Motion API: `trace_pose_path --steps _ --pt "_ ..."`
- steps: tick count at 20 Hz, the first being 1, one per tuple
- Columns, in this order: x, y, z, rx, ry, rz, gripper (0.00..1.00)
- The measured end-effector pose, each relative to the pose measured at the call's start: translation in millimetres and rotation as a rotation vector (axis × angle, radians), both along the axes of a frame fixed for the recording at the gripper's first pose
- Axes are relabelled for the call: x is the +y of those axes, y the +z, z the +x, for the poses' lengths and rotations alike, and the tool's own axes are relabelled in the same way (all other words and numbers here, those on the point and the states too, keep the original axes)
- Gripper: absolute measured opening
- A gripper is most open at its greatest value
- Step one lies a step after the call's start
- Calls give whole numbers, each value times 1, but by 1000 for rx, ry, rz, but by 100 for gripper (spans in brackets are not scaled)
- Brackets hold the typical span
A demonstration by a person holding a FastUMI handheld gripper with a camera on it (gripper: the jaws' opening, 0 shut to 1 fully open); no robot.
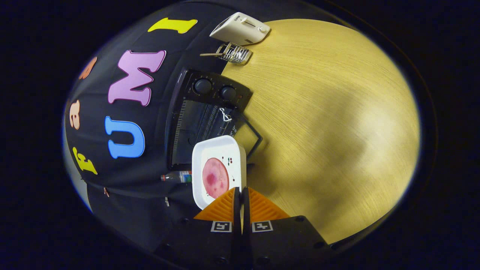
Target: Open the toaster oven, put the food inside, and close the toaster oven door.
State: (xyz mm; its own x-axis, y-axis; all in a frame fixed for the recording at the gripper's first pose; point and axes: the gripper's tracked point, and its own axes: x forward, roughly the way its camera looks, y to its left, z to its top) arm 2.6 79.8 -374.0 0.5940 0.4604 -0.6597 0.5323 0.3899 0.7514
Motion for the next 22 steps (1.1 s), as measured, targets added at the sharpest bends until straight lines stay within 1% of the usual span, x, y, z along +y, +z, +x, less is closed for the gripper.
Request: trace_pose_path --steps 4,6,11,14,17,18,20,22 --pt "25 -11 58 1 -197 -13 5" --pt "38 -18 84 18 -274 -22 5" --pt "69 -29 138 40 -476 12 5" --pt "79 -44 153 80 -535 -10 5" --pt "79 -48 165 70 -590 -27 5" --pt "79 -50 168 69 -599 -16 5" --pt "86 -54 175 71 -595 43 7" --pt "92 -49 180 53 -590 117 12"
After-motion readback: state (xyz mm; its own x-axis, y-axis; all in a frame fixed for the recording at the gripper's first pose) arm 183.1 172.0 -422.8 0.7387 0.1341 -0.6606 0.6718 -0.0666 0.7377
